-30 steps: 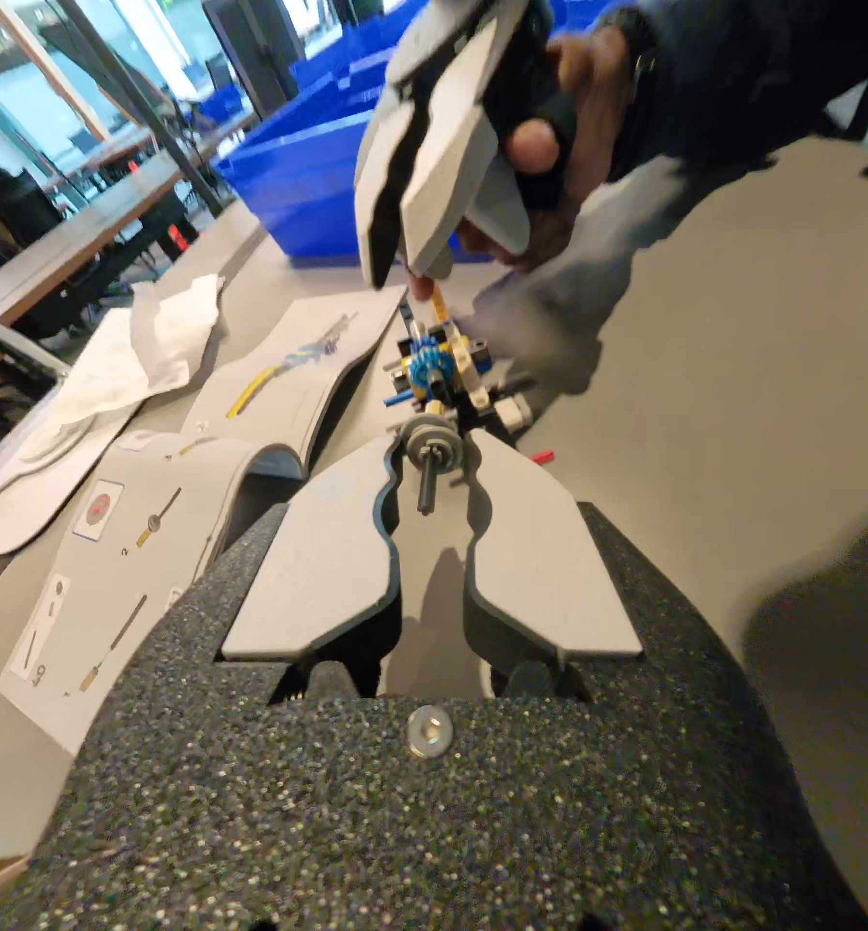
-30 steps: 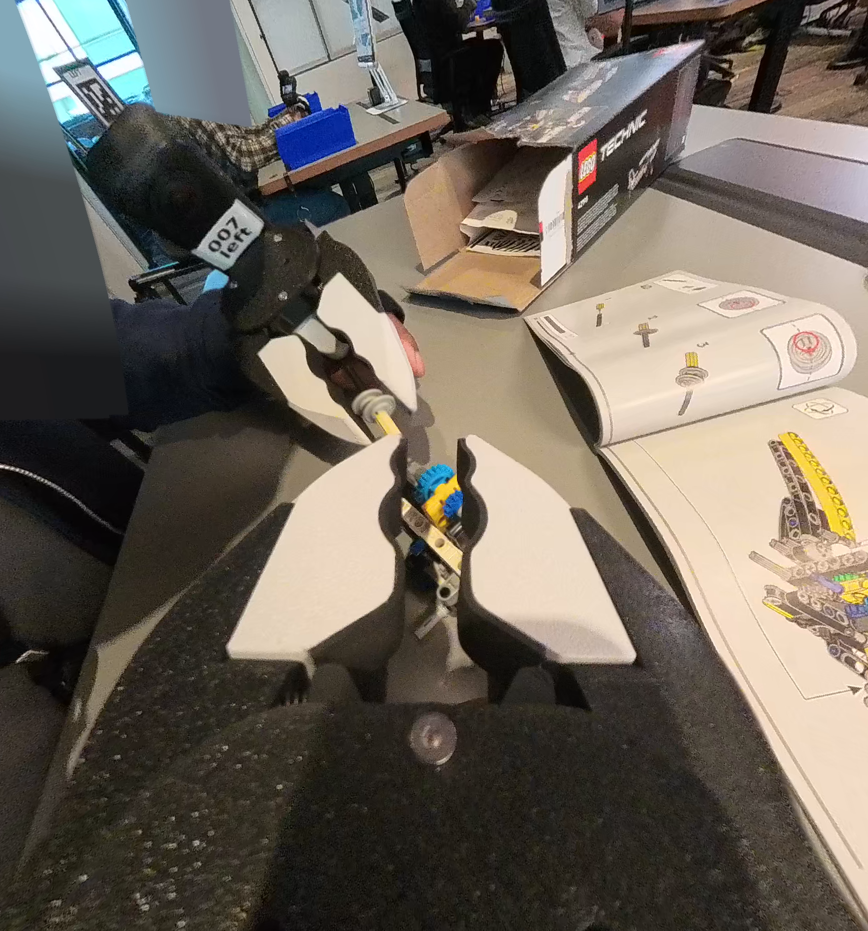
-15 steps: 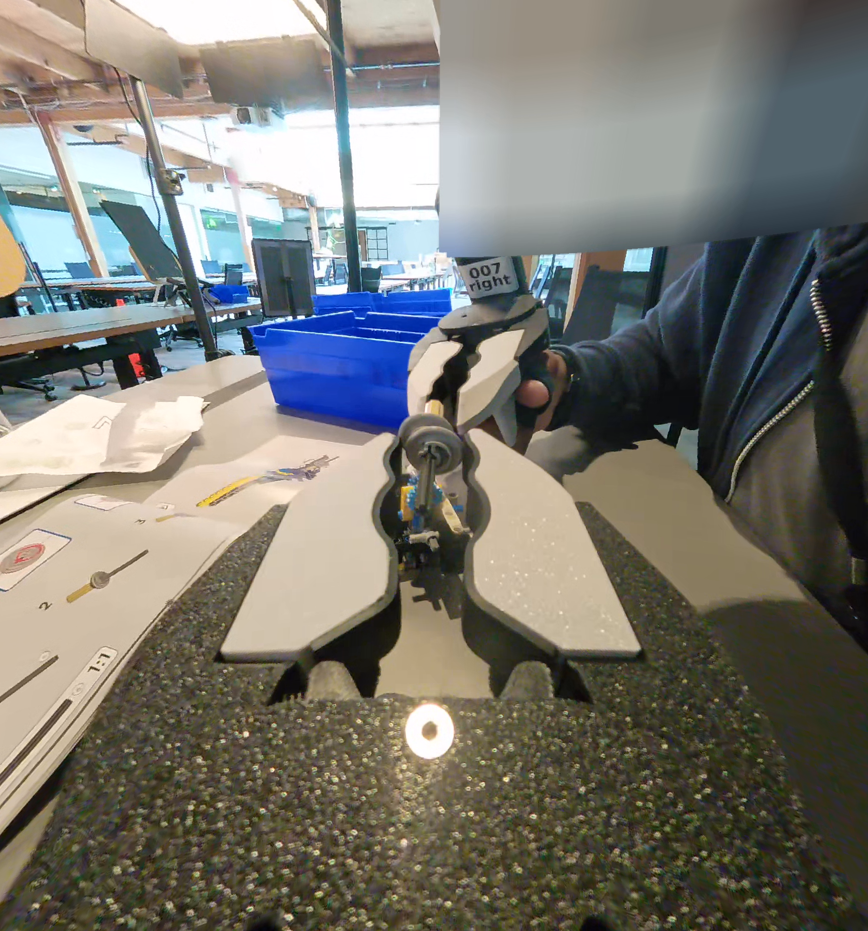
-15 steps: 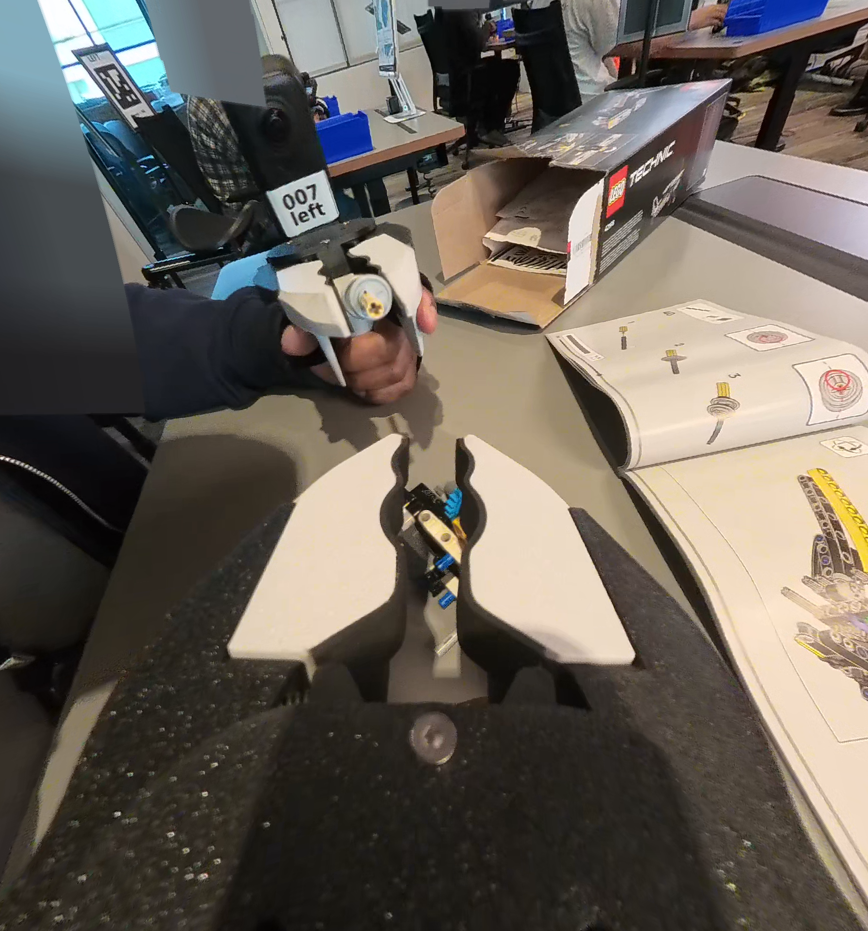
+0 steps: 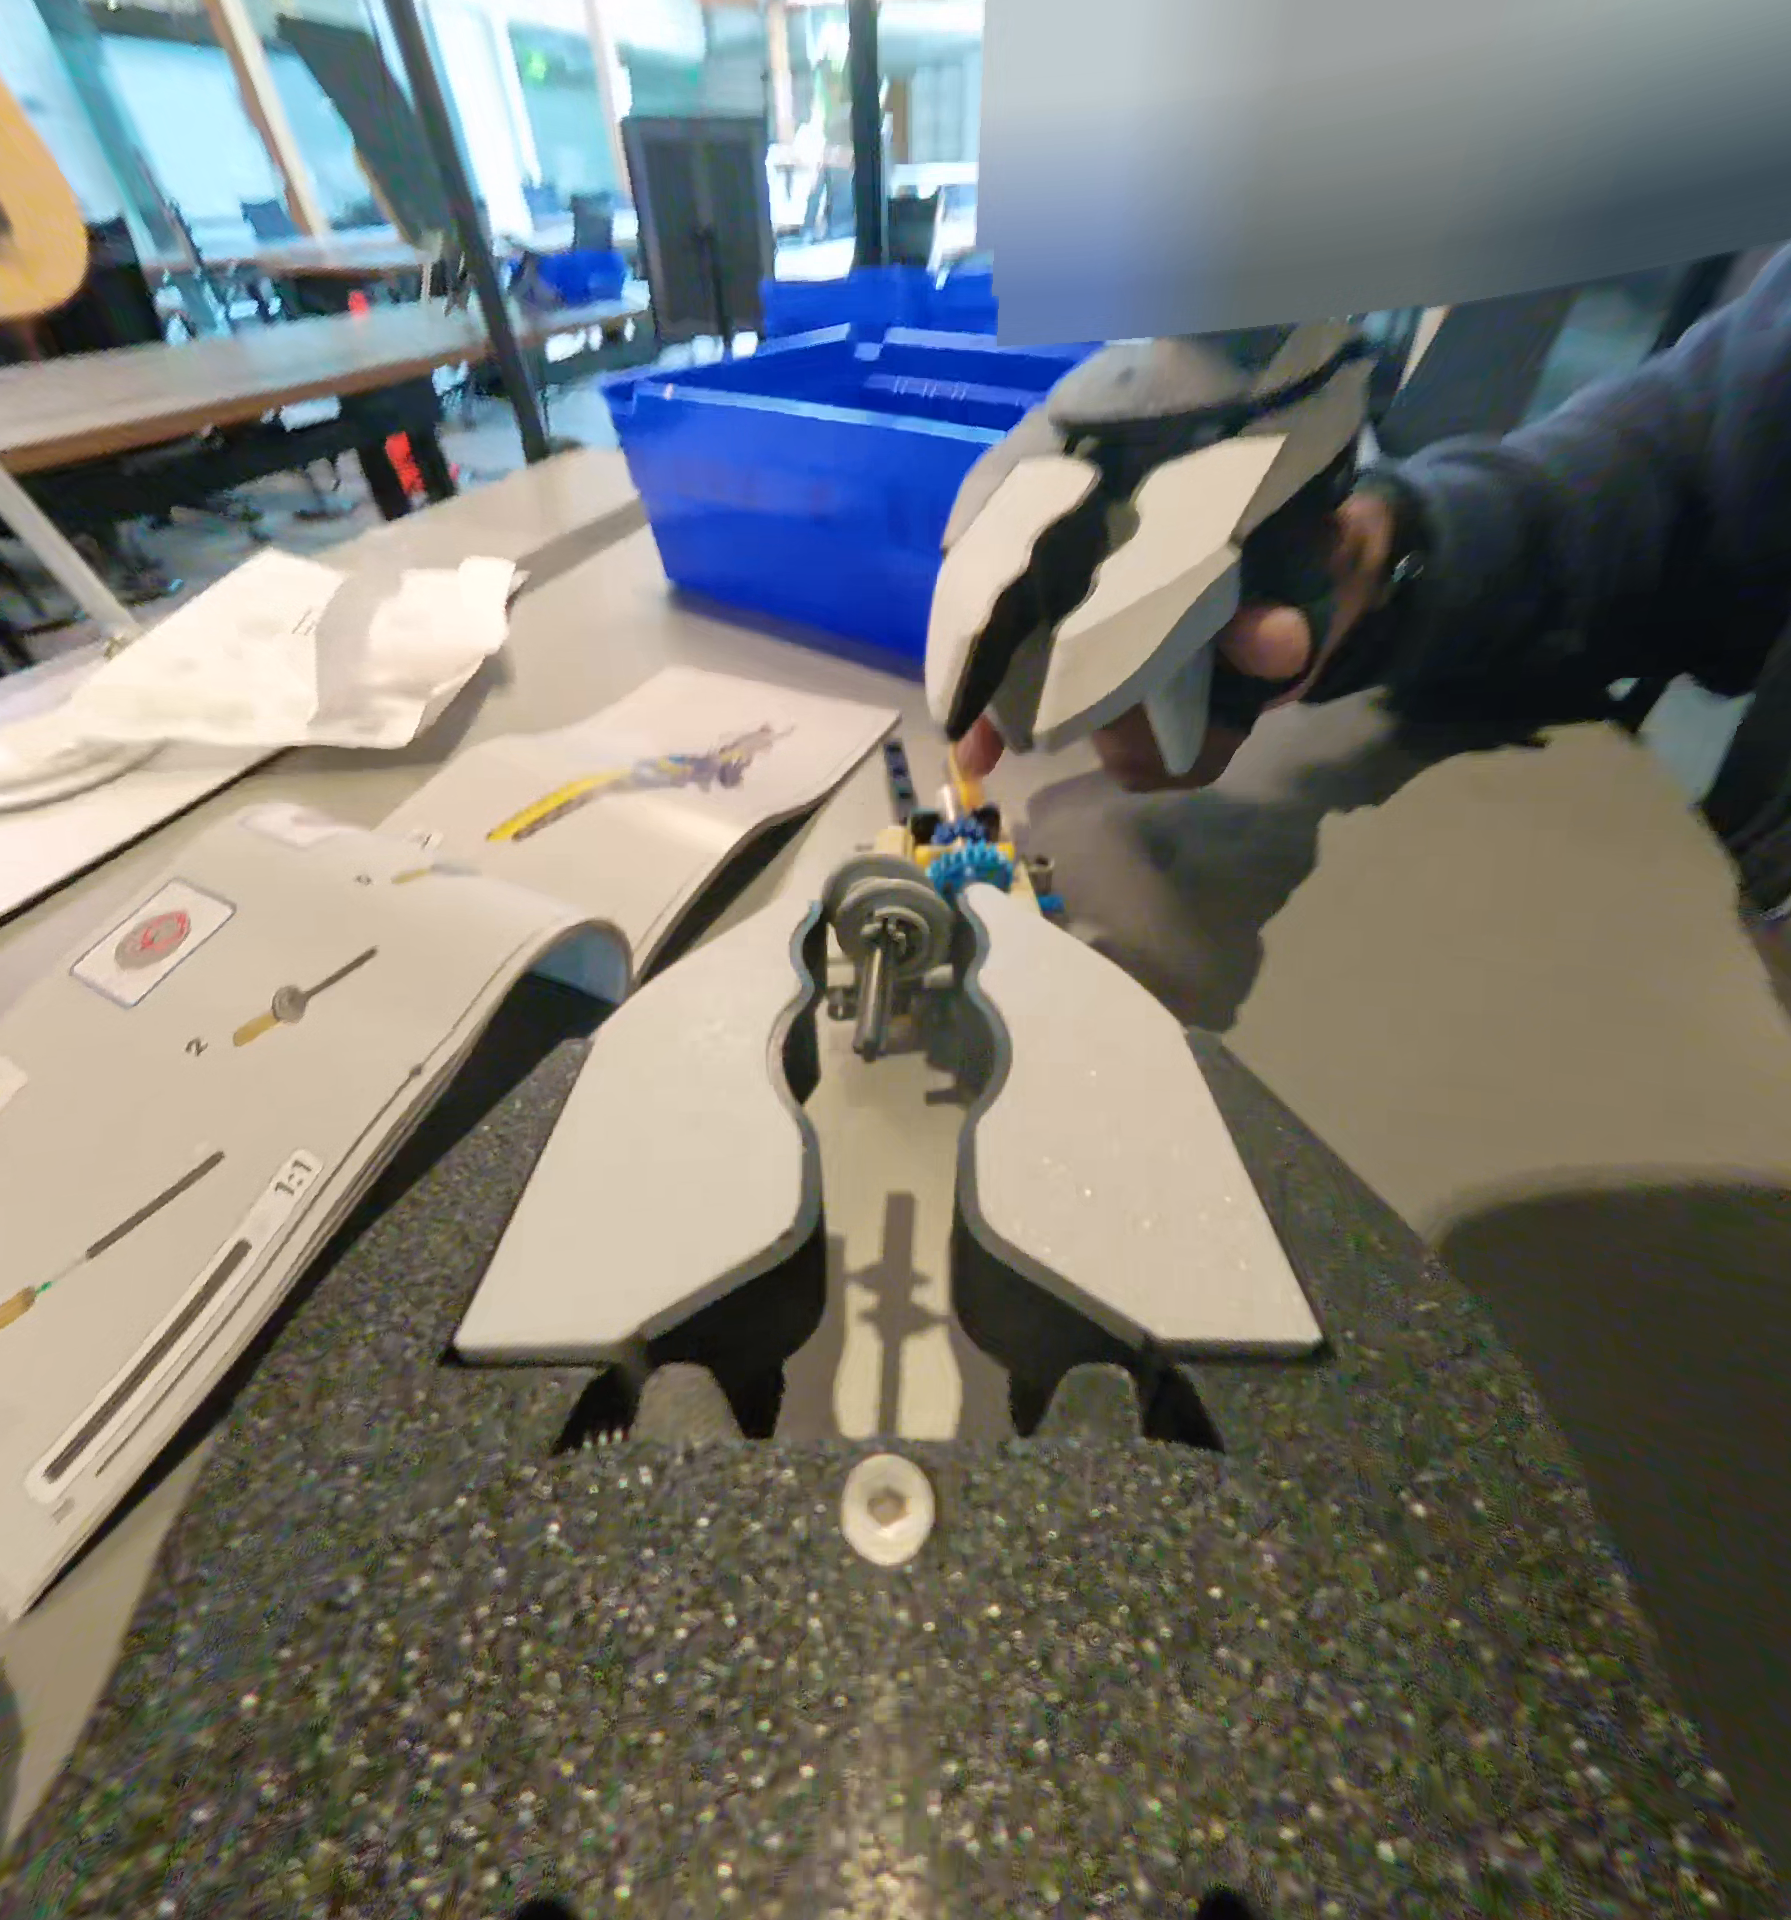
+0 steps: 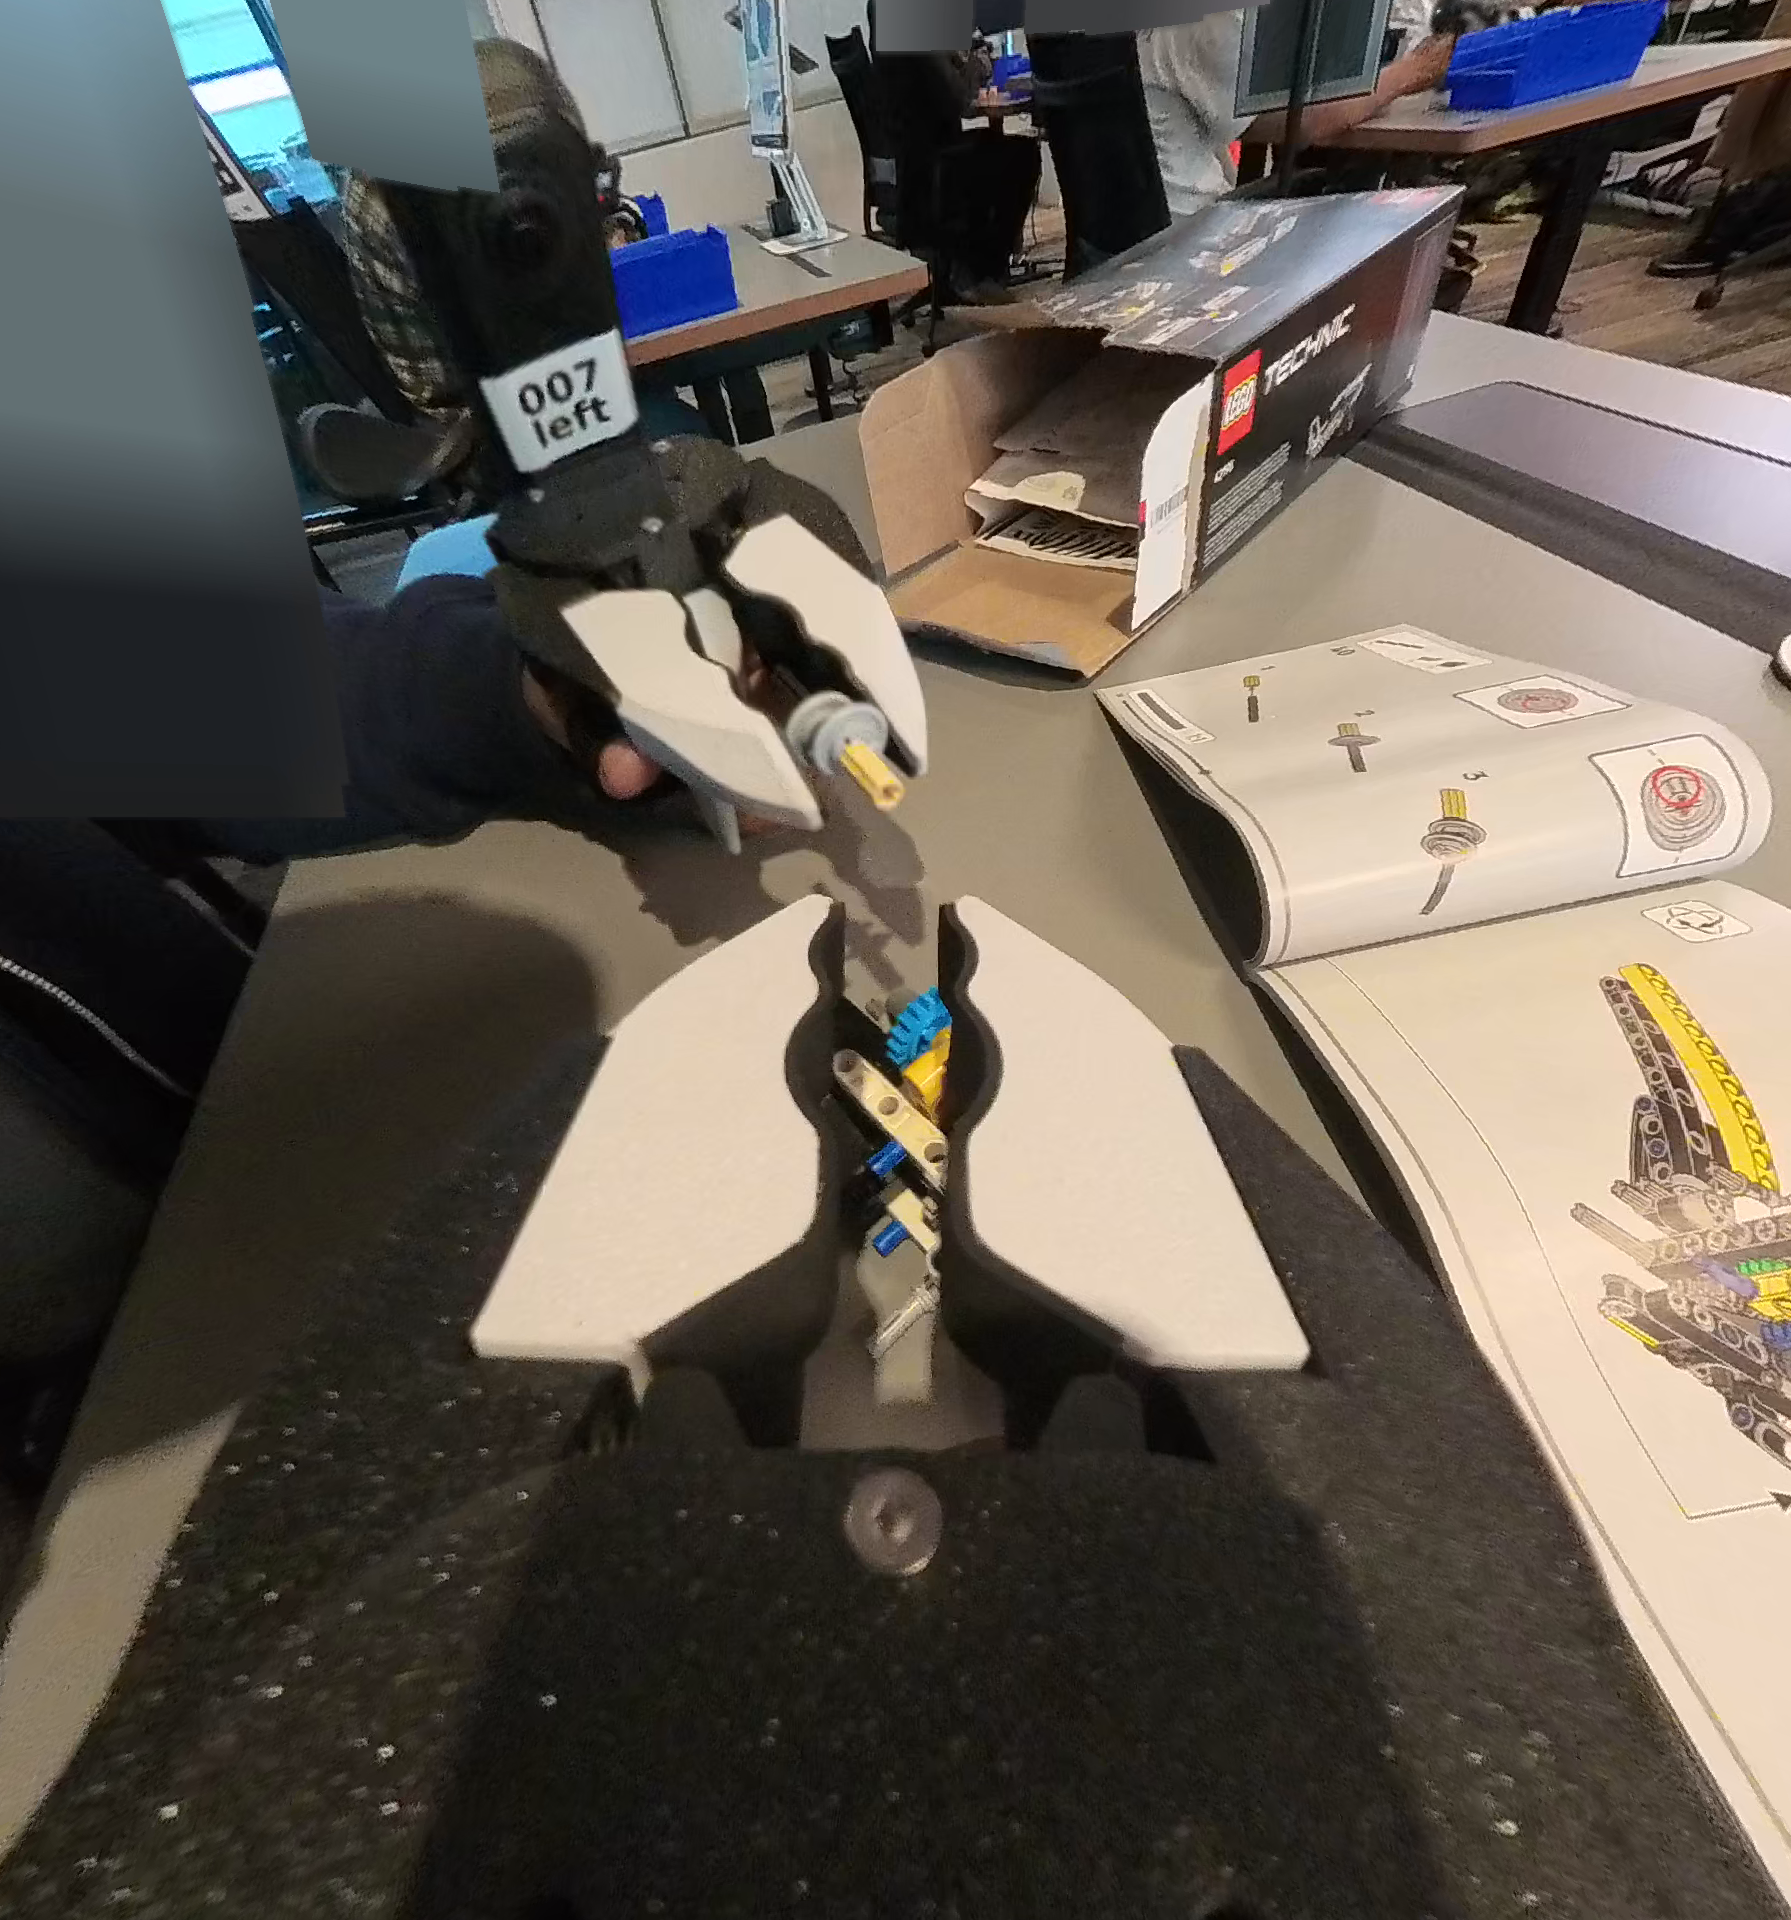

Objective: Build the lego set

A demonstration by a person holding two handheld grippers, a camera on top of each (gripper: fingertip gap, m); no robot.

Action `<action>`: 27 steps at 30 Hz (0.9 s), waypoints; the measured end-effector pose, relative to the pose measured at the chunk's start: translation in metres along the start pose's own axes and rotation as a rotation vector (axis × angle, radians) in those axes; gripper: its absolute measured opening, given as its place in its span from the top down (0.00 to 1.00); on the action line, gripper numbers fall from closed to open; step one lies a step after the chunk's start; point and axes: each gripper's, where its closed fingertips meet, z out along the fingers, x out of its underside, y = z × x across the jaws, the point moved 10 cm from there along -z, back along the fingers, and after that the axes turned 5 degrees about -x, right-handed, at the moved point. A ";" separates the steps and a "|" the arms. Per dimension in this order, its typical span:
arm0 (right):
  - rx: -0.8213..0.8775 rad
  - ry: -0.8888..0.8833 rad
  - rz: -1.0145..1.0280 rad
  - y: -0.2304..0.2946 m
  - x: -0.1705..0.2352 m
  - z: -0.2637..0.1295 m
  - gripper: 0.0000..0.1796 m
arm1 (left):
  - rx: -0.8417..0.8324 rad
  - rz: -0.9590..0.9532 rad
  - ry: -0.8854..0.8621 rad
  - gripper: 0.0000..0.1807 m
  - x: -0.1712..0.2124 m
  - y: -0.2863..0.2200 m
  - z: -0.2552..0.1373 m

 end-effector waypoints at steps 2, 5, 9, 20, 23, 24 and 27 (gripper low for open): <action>0.003 0.004 -0.003 0.000 0.001 0.001 0.91 | -0.031 0.020 0.070 0.88 0.002 -0.003 0.005; 0.007 0.006 -0.004 -0.001 0.001 0.001 0.91 | -0.048 0.022 0.124 0.88 0.003 -0.008 0.009; 0.012 0.002 -0.004 -0.002 0.001 0.001 0.91 | -0.056 0.008 0.127 0.88 0.003 -0.008 0.009; 0.043 -0.010 0.007 -0.007 0.005 -0.004 0.91 | -0.065 -0.029 0.110 0.87 0.003 -0.004 0.007; 0.051 -0.012 0.015 -0.008 0.007 -0.005 0.91 | -0.067 -0.034 0.107 0.88 0.003 -0.004 0.007; 0.051 -0.012 0.018 -0.009 0.008 -0.005 0.91 | -0.068 -0.036 0.106 0.88 0.003 -0.004 0.007; 0.050 -0.016 0.033 -0.011 0.009 -0.006 0.91 | -0.068 -0.040 0.107 0.88 0.003 -0.003 0.007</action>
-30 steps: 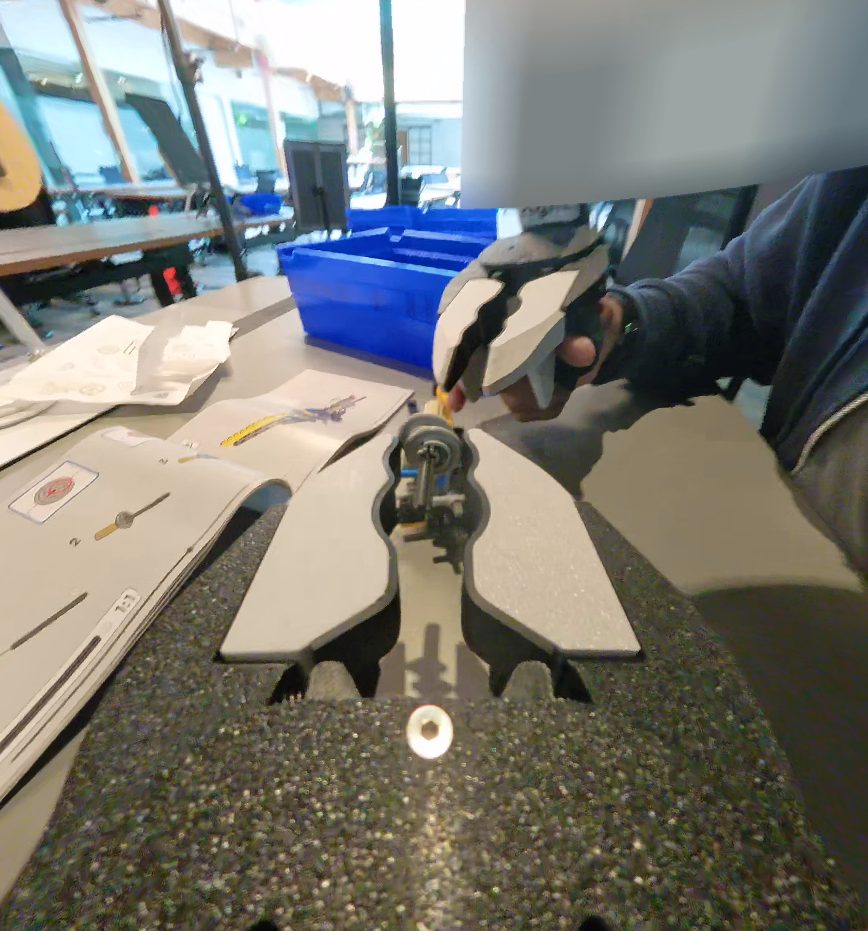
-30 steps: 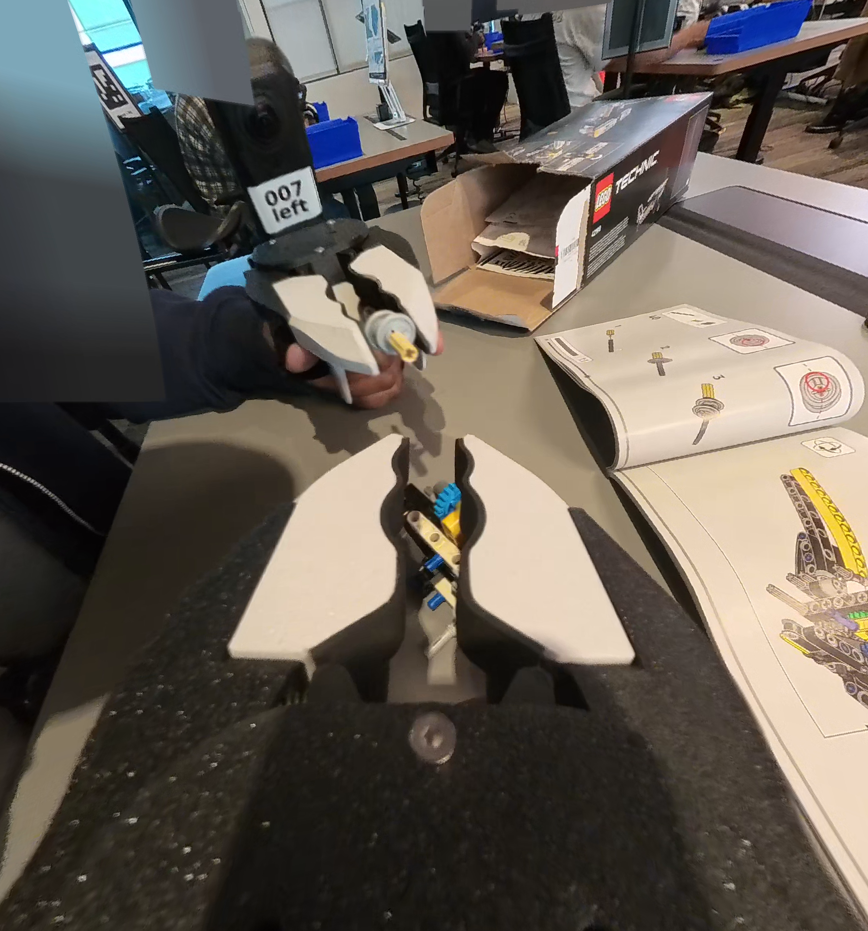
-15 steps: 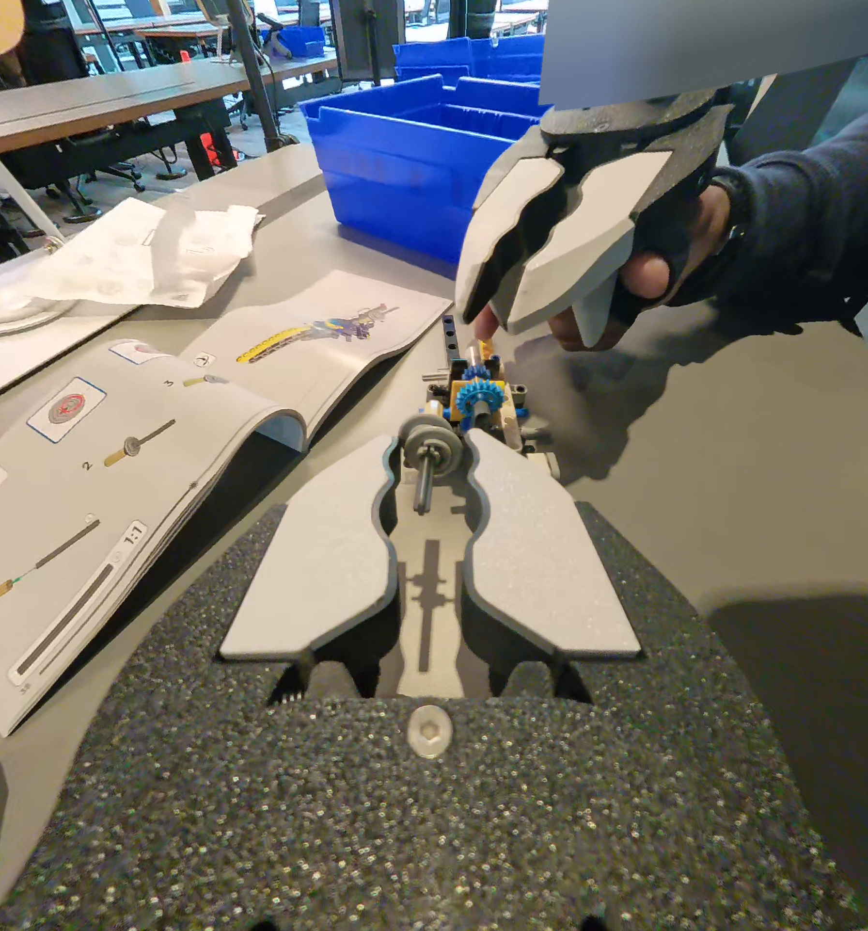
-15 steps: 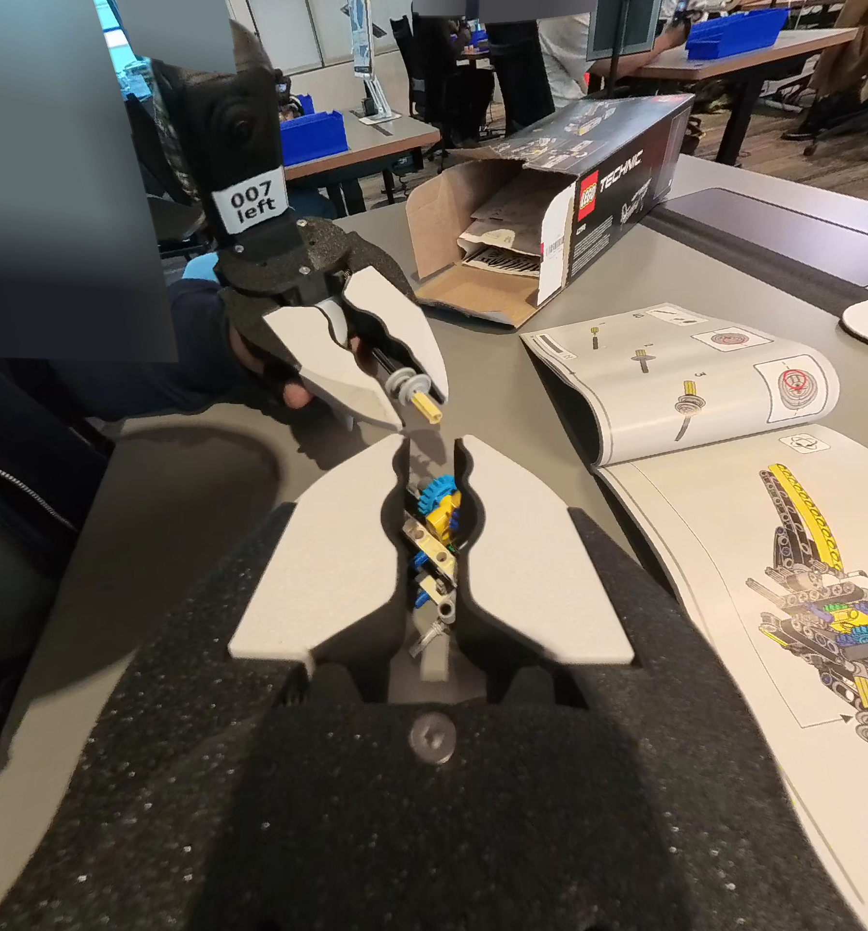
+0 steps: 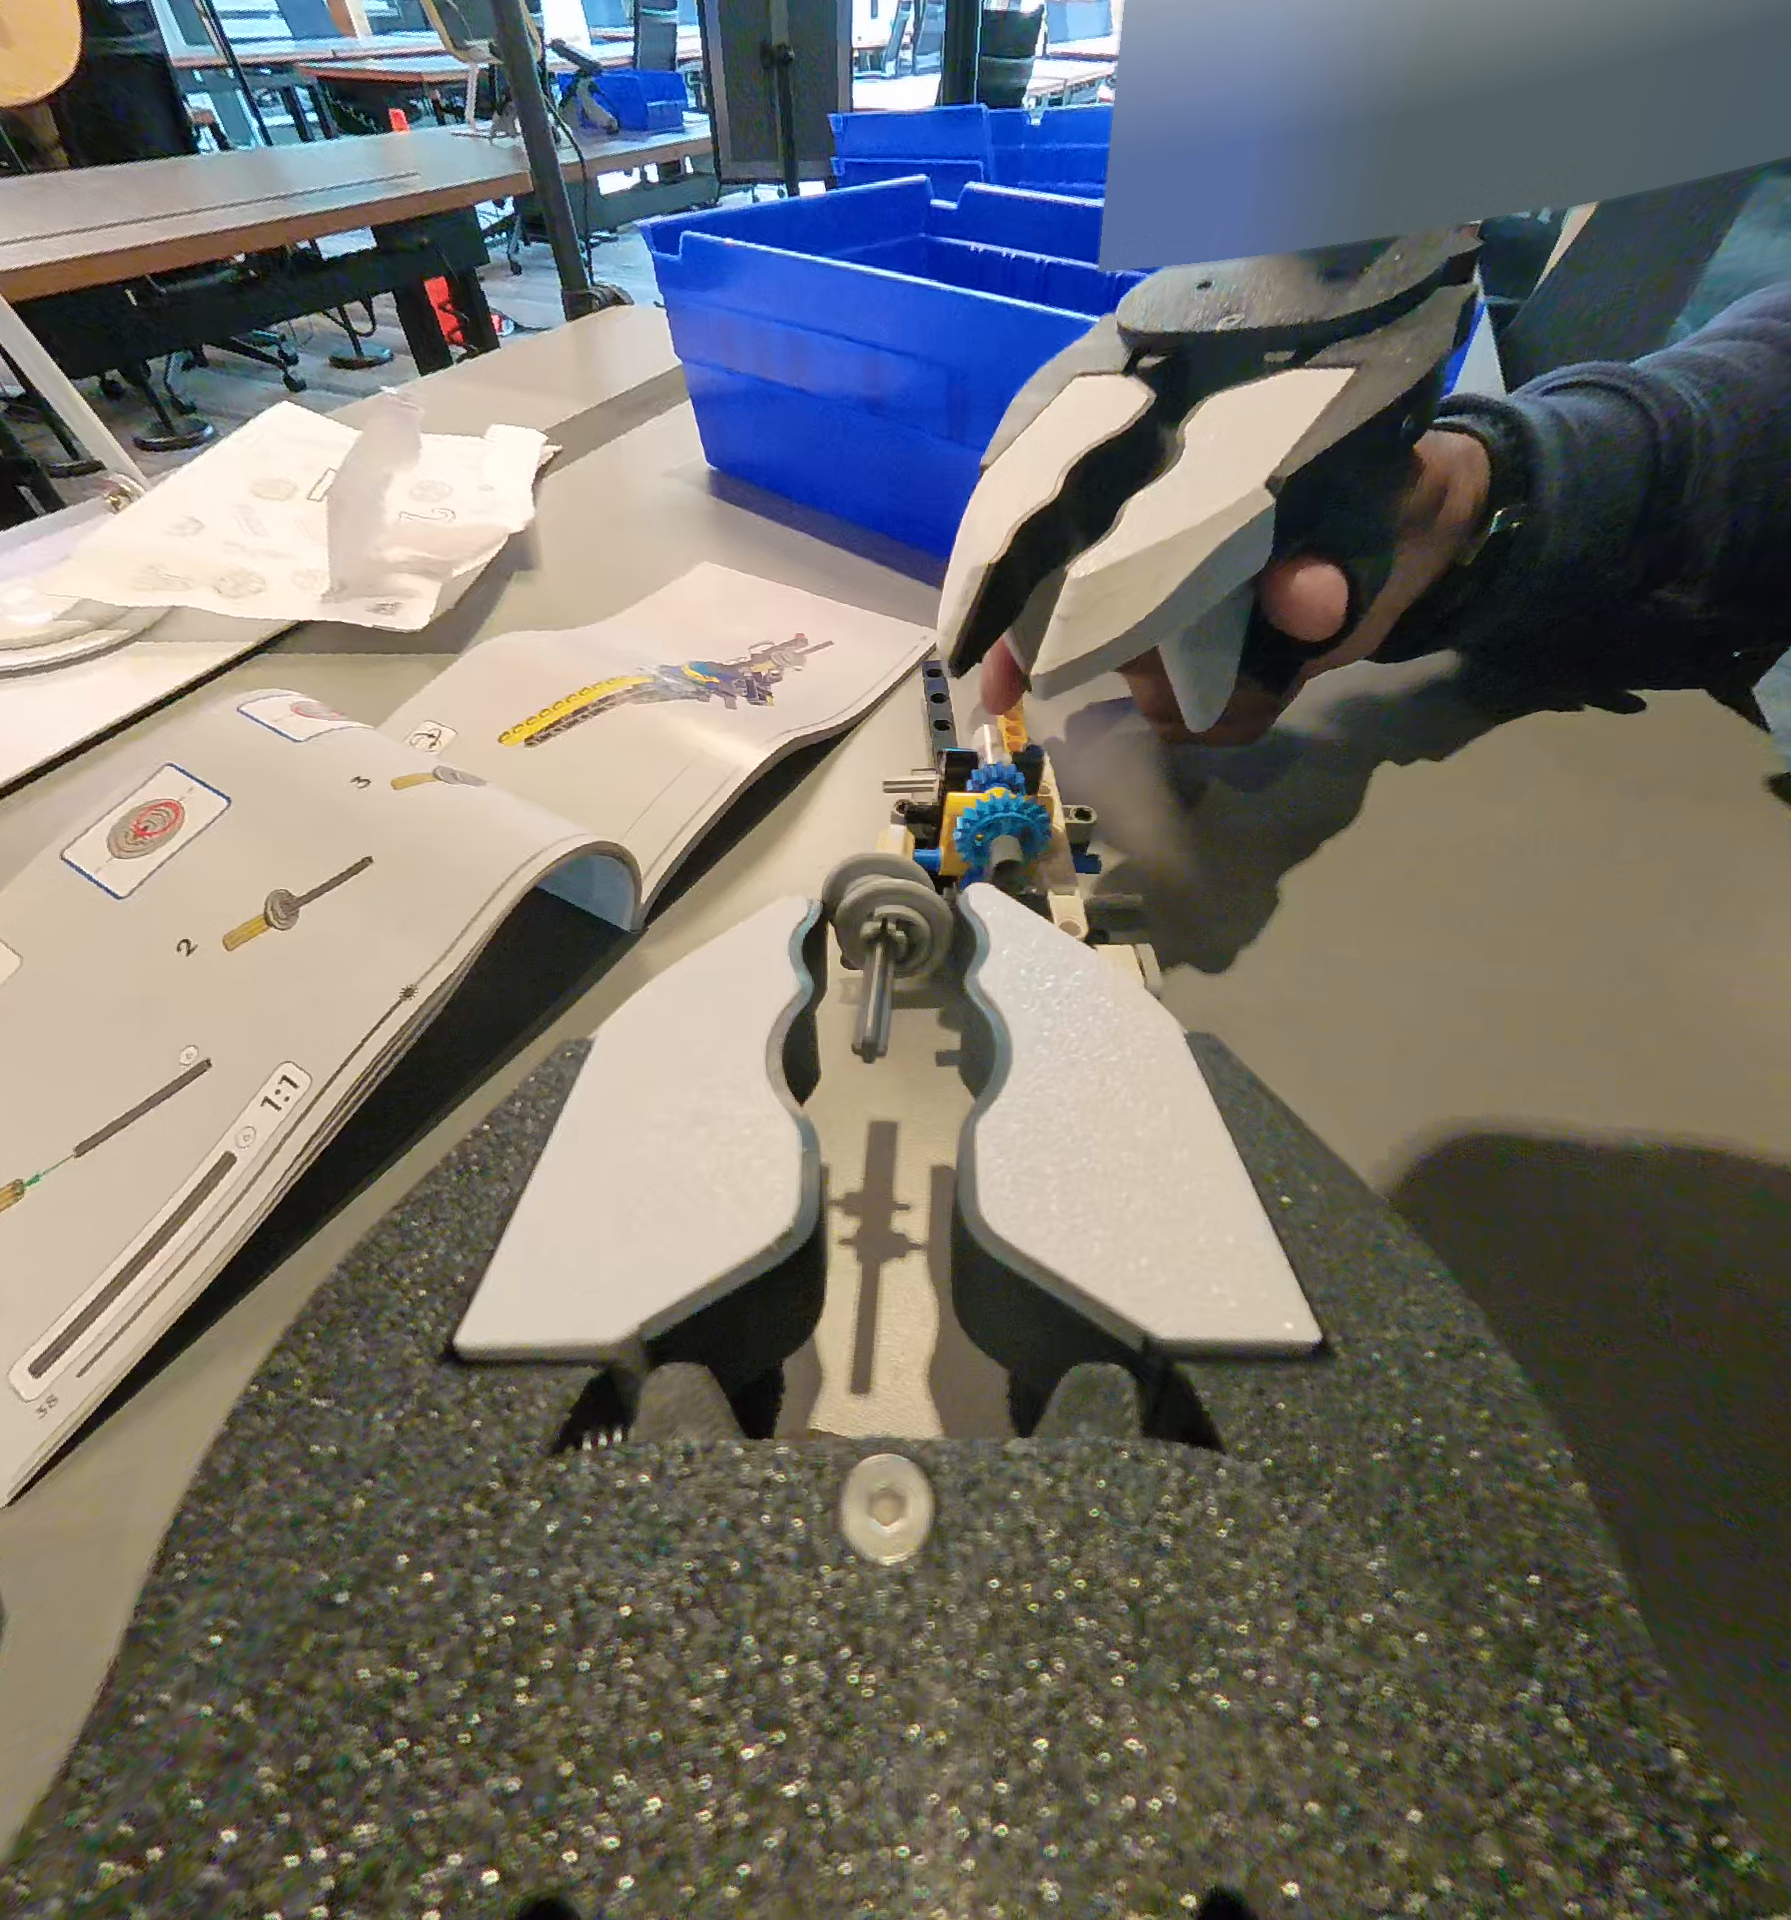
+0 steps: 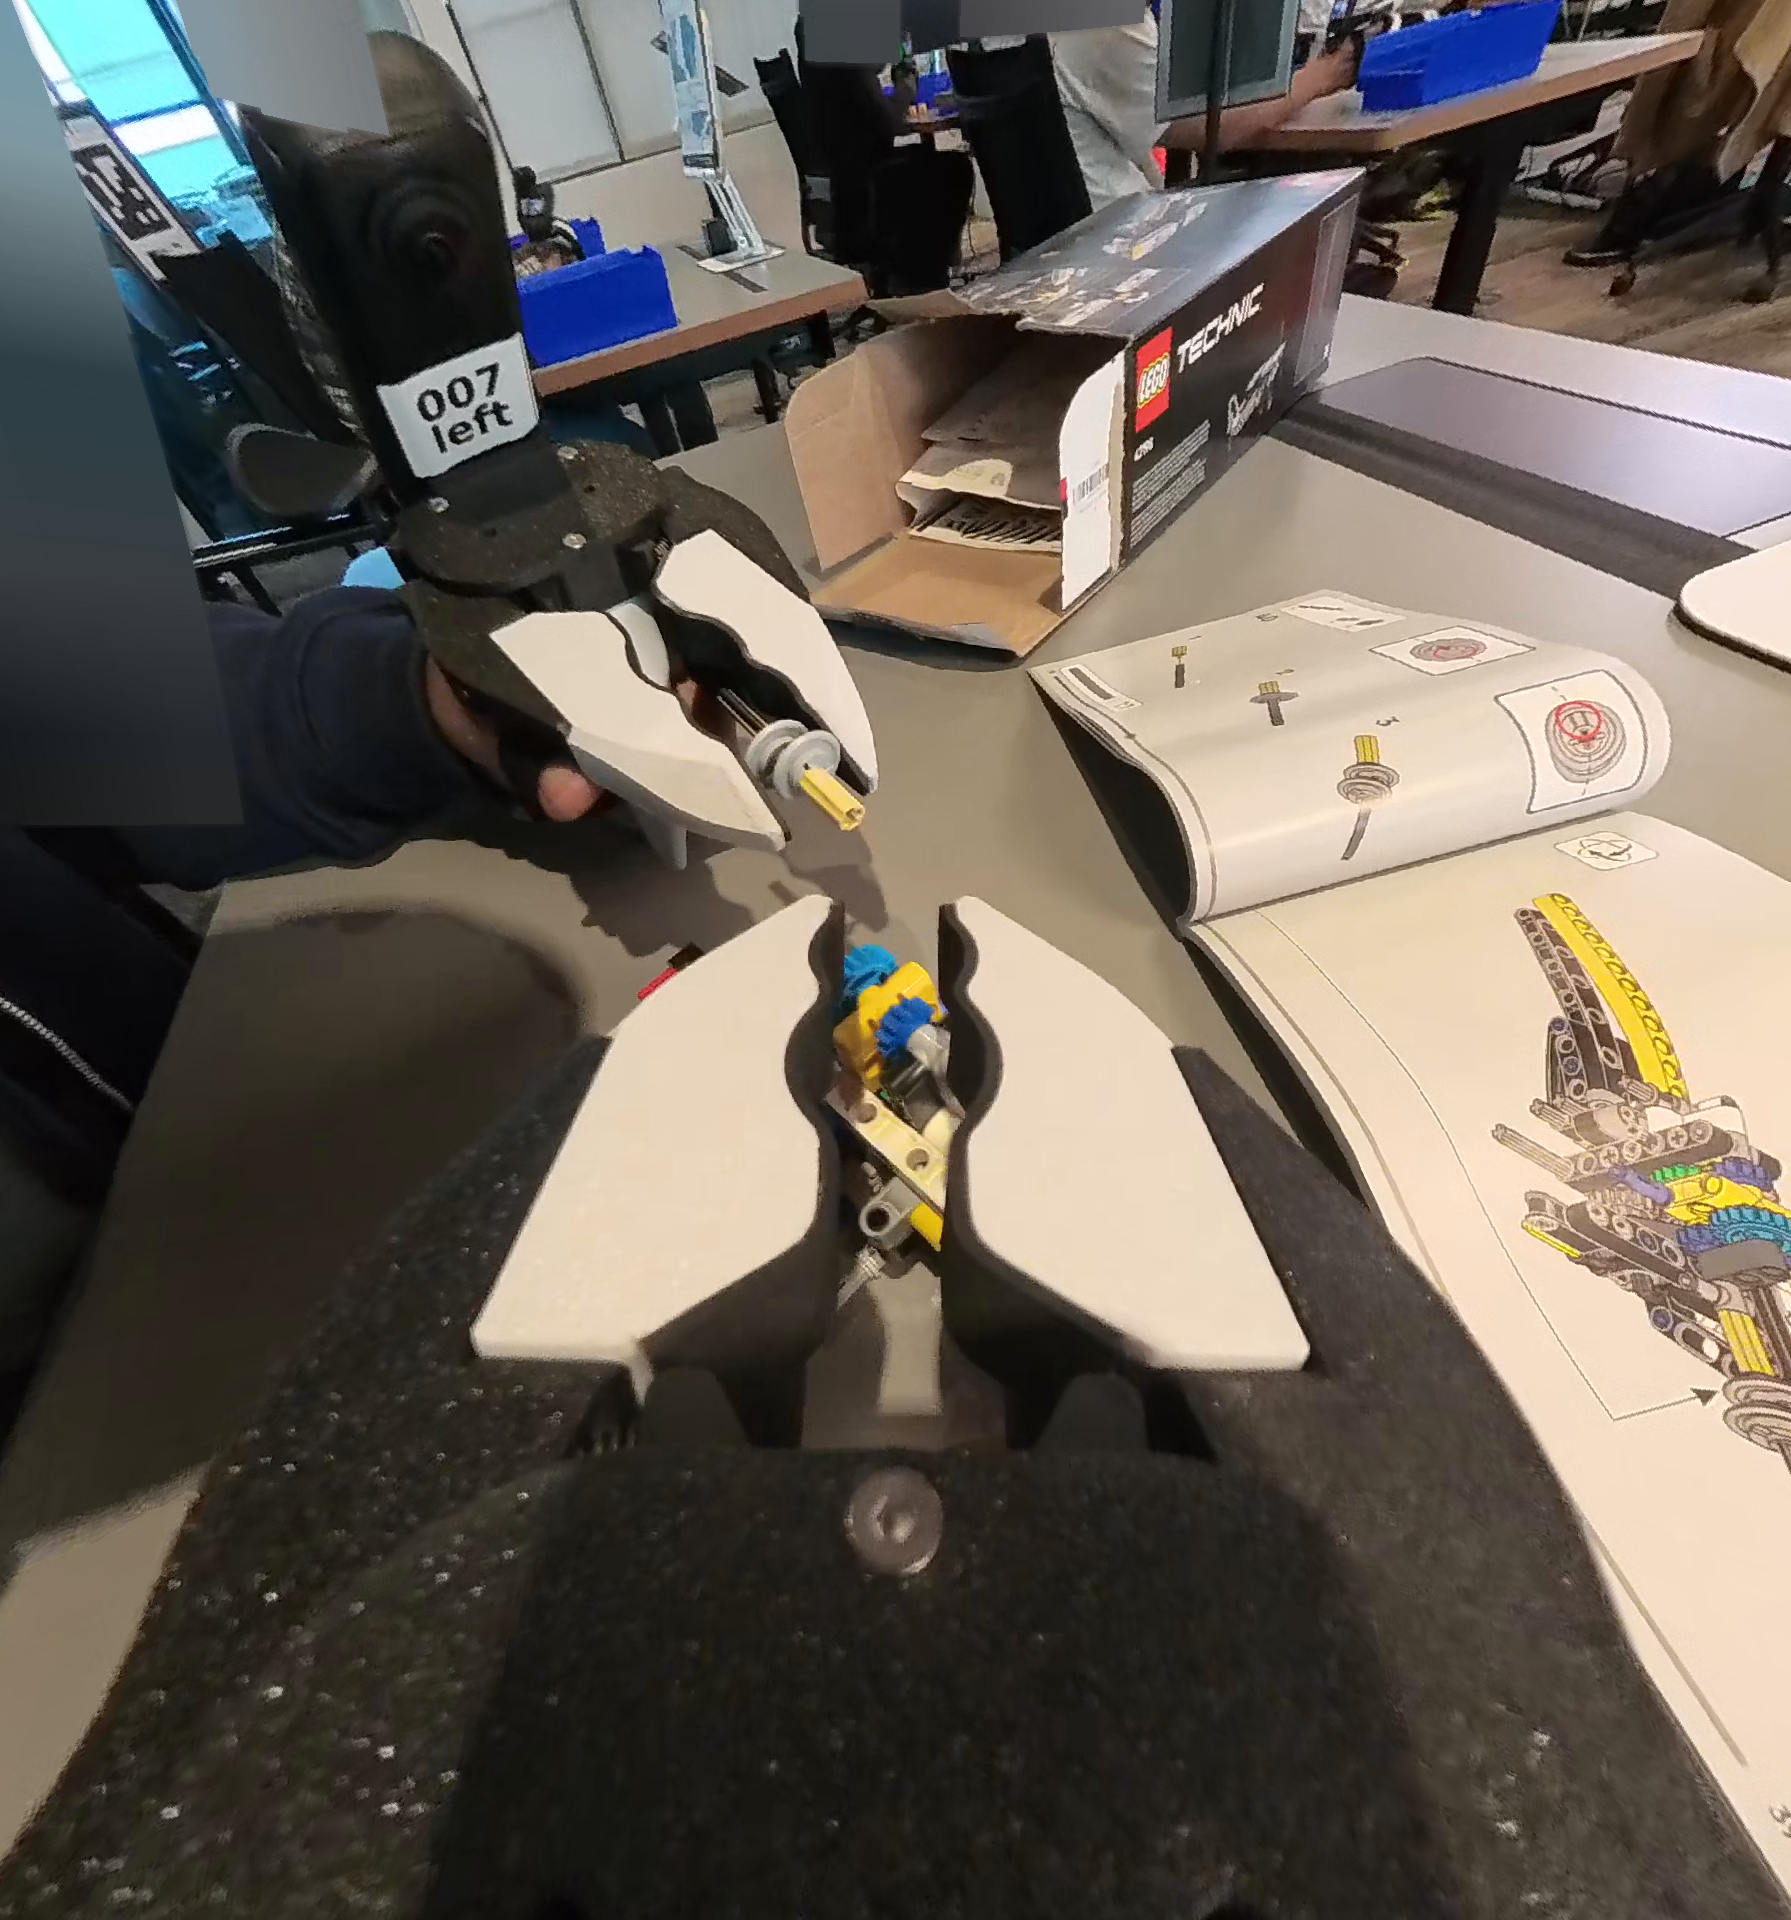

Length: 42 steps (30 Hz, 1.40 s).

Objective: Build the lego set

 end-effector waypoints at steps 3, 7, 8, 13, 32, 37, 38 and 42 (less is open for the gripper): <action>-0.004 -0.003 0.008 -0.001 0.000 0.000 0.91 | 0.000 -0.002 0.000 0.88 0.000 0.000 0.000; -0.007 -0.005 0.010 0.000 0.000 0.000 0.91 | -0.002 -0.002 0.002 0.87 0.000 0.000 0.000; -0.007 -0.005 0.011 0.000 0.001 0.000 0.91 | -0.004 -0.001 0.002 0.87 0.000 0.000 0.000; -0.010 -0.006 0.013 0.000 0.001 0.001 0.91 | -0.005 0.003 0.004 0.87 0.000 0.000 0.001; -0.011 -0.011 0.026 -0.002 0.002 0.001 0.91 | -0.002 -0.021 0.017 0.88 0.000 0.000 0.002; -0.011 -0.017 0.041 -0.003 0.003 0.000 0.91 | -0.007 -0.033 0.012 0.88 0.000 0.002 0.002; -0.012 -0.020 0.049 -0.003 0.003 0.000 0.91 | -0.008 -0.036 0.011 0.88 0.000 0.002 0.002; 0.013 -0.021 0.068 -0.005 0.007 -0.005 0.90 | -0.013 -0.046 0.008 0.88 0.000 0.003 0.001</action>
